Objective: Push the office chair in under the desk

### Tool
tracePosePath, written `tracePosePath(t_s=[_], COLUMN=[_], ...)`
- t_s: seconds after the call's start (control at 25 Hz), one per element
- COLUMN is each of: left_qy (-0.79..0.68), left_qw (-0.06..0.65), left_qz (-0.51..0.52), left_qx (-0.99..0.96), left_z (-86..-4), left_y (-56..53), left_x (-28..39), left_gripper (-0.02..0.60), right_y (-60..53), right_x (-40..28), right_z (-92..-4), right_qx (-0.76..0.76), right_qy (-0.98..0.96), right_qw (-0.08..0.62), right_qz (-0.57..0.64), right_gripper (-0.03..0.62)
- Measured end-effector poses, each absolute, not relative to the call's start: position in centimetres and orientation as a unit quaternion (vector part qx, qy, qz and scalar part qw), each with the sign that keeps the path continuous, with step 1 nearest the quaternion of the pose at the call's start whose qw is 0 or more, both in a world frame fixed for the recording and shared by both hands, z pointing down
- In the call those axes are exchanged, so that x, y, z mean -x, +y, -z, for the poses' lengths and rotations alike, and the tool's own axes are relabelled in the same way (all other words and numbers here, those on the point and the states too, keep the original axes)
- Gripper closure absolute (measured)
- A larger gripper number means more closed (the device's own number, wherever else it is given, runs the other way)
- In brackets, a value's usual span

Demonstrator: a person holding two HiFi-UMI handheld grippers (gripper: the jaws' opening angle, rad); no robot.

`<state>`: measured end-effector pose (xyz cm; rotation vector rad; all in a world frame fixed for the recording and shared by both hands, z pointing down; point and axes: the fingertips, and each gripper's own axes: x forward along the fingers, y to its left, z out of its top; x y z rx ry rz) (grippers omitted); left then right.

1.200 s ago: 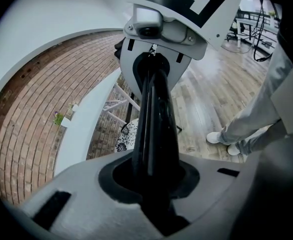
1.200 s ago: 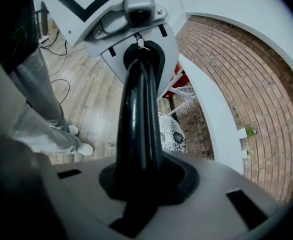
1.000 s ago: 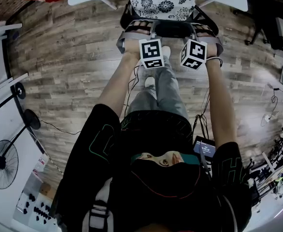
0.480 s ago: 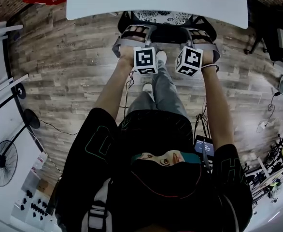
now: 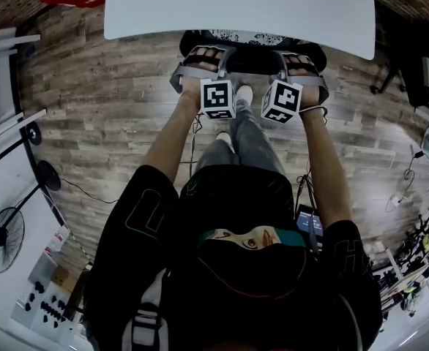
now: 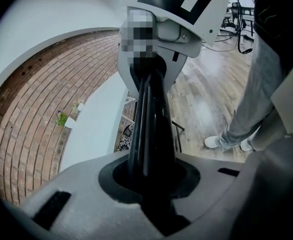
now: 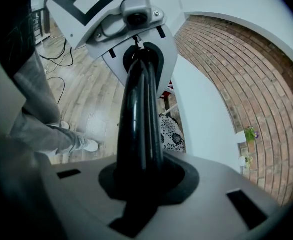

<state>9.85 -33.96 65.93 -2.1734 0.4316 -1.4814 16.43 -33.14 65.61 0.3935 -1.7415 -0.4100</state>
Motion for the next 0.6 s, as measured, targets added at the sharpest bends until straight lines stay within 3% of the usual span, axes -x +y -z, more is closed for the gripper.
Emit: tracePosePath(t_s=[0.6], left_qy=[0.161], left_qw=[0.222], left_qz=[0.547], left_qx=[0.791], left_z=[-65.8], left_y=[-35.9], left_x=[-10.1], left_gripper=[0.499], right_y=[-35.3], right_x=[-16.7], right_z=[-65.3], right_qx=[-0.165], right_qy=[-0.755], right_qw=[0.608], right_qz=[0.182], right_gripper=[0.540])
